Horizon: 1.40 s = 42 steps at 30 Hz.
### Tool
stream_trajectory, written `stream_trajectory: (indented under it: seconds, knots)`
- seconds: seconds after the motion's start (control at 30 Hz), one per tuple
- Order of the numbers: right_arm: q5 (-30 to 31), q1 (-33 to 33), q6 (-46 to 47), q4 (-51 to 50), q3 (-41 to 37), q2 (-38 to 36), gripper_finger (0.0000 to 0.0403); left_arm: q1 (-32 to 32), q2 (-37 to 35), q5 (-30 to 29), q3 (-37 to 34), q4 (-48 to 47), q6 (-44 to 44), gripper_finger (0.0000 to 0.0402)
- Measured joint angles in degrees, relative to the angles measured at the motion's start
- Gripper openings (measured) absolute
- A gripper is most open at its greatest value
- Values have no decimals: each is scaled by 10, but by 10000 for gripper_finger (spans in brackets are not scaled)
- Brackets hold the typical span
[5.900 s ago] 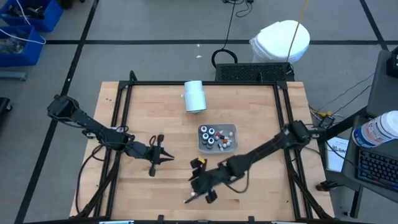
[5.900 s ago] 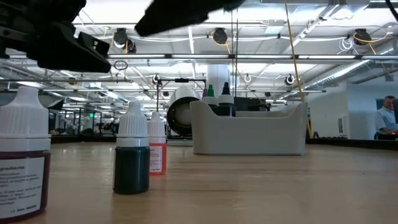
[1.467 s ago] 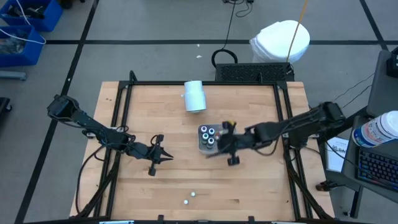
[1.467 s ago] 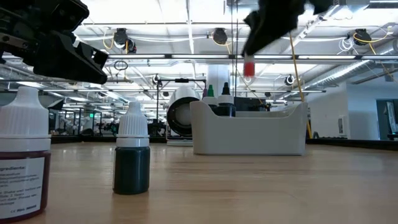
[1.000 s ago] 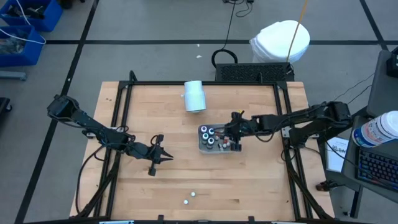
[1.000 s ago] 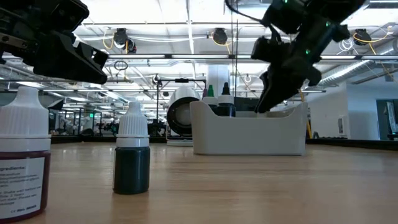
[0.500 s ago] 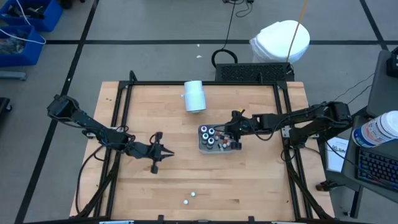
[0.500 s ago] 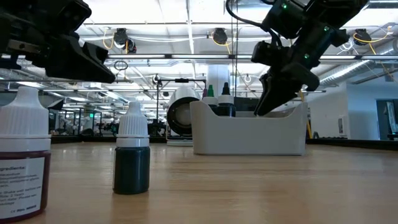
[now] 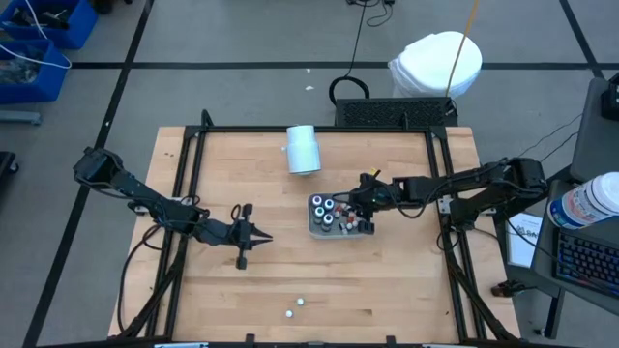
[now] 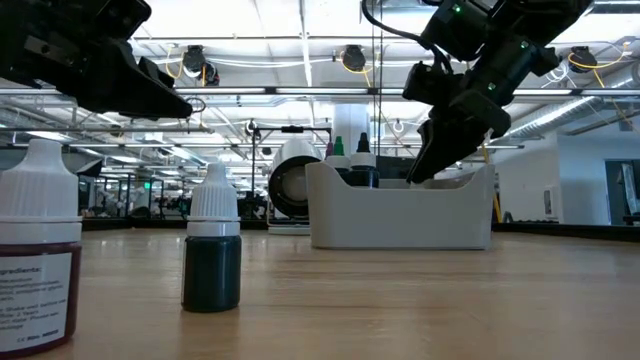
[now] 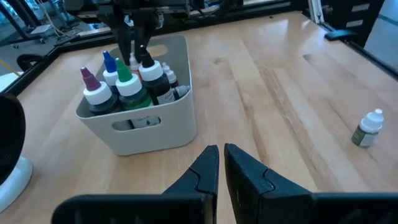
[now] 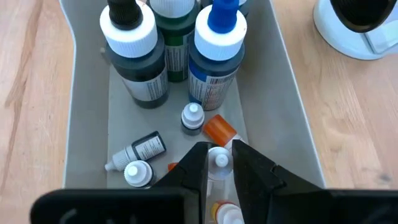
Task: Pick & Place food coloring
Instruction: Put the orange food coloring bottle into the gray bin
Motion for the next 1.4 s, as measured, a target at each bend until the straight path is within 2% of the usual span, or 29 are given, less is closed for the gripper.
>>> stream_trajectory:
  seconds: [1.1, 1.23, 1.4]
  knots:
    - [3, -4, -21, 1, 1, 0, 50, 0, 0, -1, 0, 14, -6, 35]
    - [33, -8, -17, 0, 1, 0, 50, 0, 0, -1, 0, 13, -6, 35]
    - [30, -7, -16, 0, 1, 0, 50, 0, 0, -1, 0, 12, -5, 35]
